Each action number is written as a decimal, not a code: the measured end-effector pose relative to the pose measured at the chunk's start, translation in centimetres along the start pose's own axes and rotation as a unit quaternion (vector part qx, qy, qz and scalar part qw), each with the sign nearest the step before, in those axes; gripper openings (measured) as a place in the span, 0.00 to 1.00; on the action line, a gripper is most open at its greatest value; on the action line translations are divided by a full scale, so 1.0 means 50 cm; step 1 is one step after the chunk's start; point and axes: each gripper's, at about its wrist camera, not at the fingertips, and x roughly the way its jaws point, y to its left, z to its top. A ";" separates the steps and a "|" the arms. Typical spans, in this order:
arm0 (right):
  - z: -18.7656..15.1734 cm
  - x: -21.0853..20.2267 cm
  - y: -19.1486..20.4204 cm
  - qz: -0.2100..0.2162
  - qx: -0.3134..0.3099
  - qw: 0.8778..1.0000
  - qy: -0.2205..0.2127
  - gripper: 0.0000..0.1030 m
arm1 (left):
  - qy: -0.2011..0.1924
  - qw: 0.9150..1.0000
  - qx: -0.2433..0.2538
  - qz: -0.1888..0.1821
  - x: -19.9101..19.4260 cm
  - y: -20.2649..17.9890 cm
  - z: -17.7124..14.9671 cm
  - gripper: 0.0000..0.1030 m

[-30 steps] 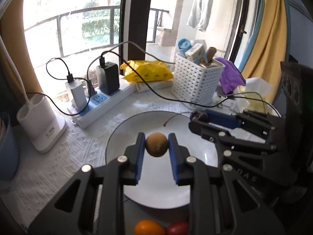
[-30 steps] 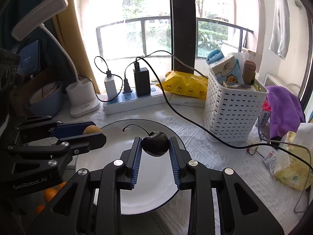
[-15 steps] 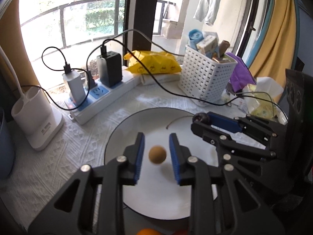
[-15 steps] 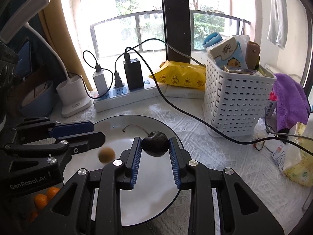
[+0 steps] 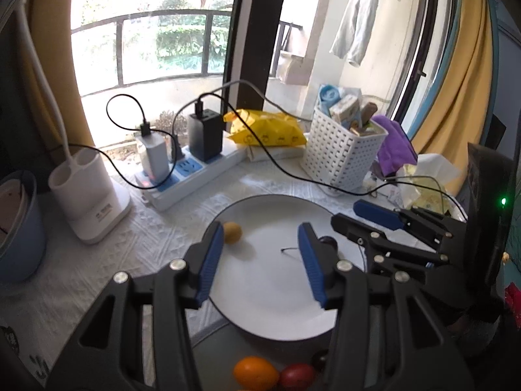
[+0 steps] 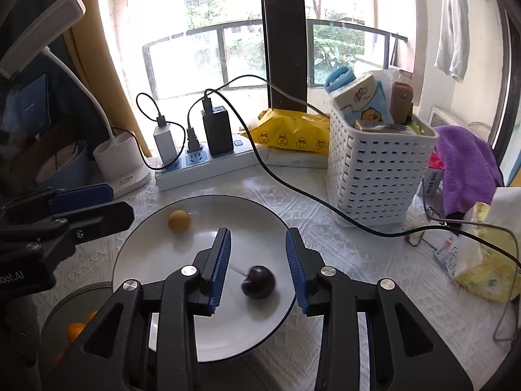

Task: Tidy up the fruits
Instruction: 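Open the left tool over the plate while the right tool releases the dark plum, then withdraw both open tools from the plate back over the fruit mat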

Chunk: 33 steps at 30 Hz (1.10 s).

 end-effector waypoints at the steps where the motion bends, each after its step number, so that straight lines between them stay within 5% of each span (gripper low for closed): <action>1: 0.000 -0.005 0.002 -0.001 0.000 1.000 -0.001 0.36 | -0.003 1.000 0.001 0.000 -0.008 0.000 -0.001 0.48; 8: -0.007 -0.048 0.026 -0.005 -0.004 1.000 -0.005 0.36 | -0.024 1.000 0.008 -0.002 -0.066 -0.005 -0.012 0.49; 12: -0.011 -0.076 0.043 -0.007 -0.008 1.000 -0.009 0.36 | -0.035 0.999 0.005 -0.005 -0.097 -0.005 -0.021 0.57; 33: -0.069 -0.222 0.126 -0.008 -0.036 0.999 -0.036 0.36 | -0.070 0.998 0.003 0.000 -0.246 -0.015 -0.114 0.58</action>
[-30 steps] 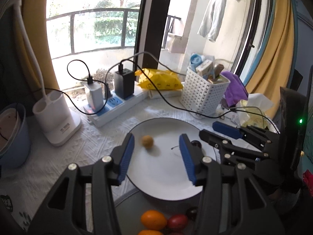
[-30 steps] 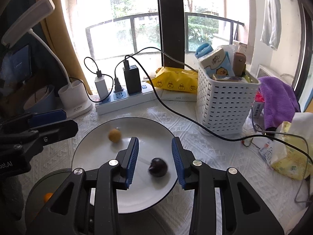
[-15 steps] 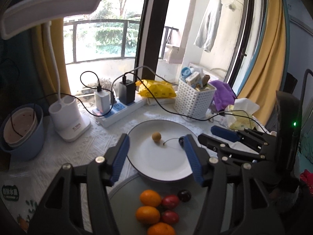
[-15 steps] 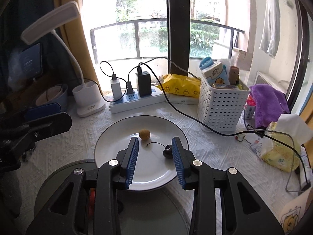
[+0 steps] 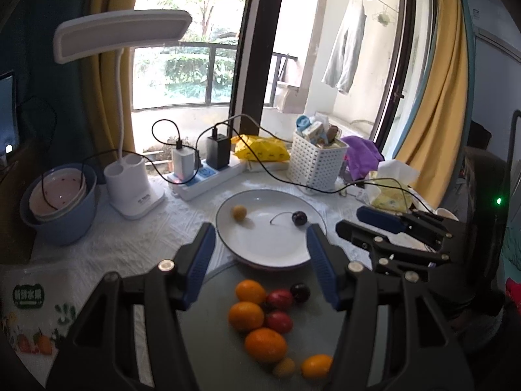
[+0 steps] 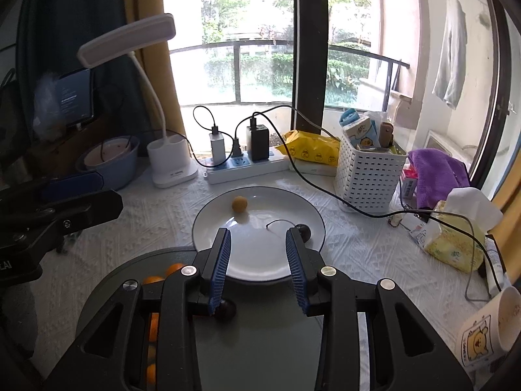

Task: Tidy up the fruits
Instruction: 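Withdraw both open tools from the plate back over the fruit mat, then lower the right tool onto an orange and close on it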

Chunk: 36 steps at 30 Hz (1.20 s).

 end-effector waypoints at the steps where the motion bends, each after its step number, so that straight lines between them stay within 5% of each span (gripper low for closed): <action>1: -0.003 -0.006 0.003 0.000 -0.001 1.000 0.000 0.36 | -0.001 1.000 0.000 -0.001 -0.006 -0.001 -0.005 0.58; 36: -0.118 -0.125 0.073 0.018 -0.018 1.000 -0.006 0.36 | 0.011 0.999 -0.013 0.028 -0.117 -0.012 -0.168 0.58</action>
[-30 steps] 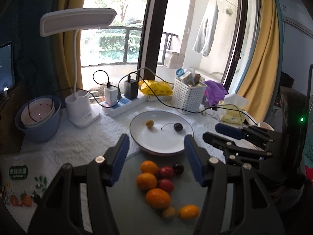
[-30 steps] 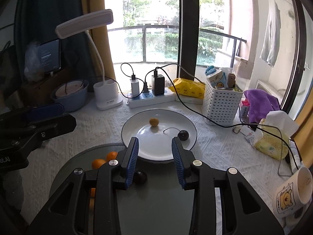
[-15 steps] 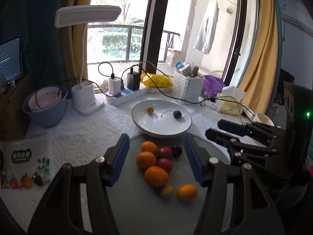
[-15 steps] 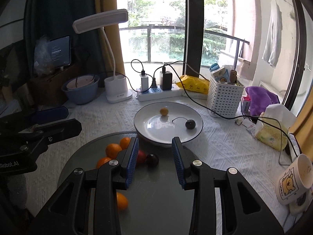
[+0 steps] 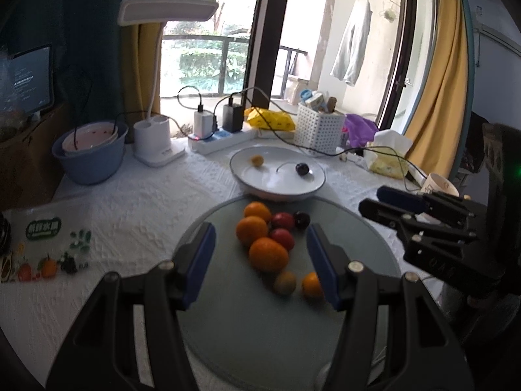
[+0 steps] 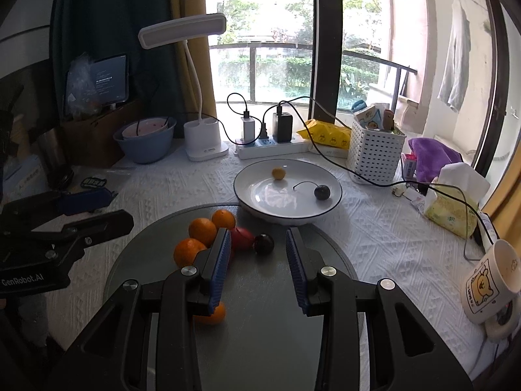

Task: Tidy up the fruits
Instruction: 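Lower the right tool onto an orange and close on it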

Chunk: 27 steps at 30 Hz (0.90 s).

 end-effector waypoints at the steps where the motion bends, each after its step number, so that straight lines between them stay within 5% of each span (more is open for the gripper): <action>1: -0.003 -0.003 0.002 0.001 -0.001 1.000 0.000 0.36 | 0.002 1.000 -0.001 0.003 -0.001 0.003 -0.007 0.58; 27: -0.116 0.076 0.066 0.062 -0.001 0.994 0.090 0.36 | 0.084 0.995 -0.038 0.028 0.061 0.045 -0.128 0.58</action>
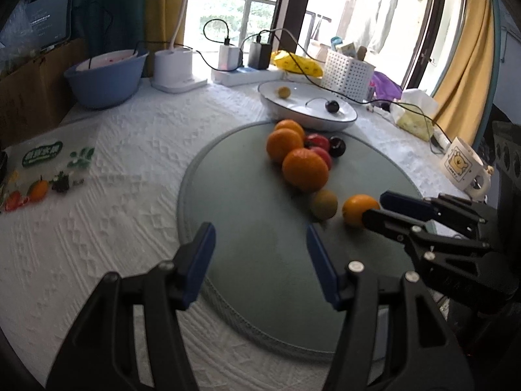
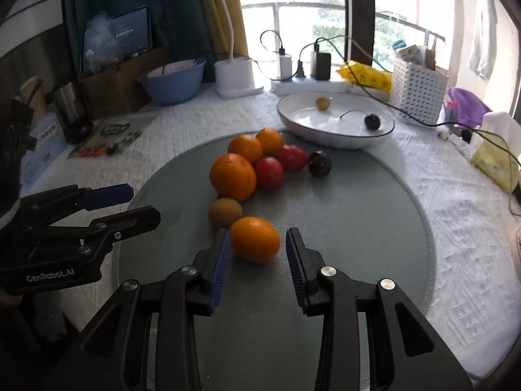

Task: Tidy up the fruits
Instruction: 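Lower the right tool onto an orange and close on it, then grasp the brown kiwi with the left tool while the right tool holds the orange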

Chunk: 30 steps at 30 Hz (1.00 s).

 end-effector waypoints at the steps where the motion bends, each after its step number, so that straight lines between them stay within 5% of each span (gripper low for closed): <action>1: -0.001 0.004 -0.001 0.001 0.000 1.000 0.002 0.36 | 0.002 1.000 0.000 0.001 0.003 0.000 0.000 0.58; 11: -0.007 0.043 0.003 0.023 -0.004 0.999 0.027 0.38 | 0.017 1.000 -0.001 0.011 0.025 -0.005 0.006 0.58; 30: 0.000 0.018 -0.054 0.027 0.015 0.999 0.012 0.34 | 0.038 0.999 0.023 0.023 0.059 -0.052 0.027 0.58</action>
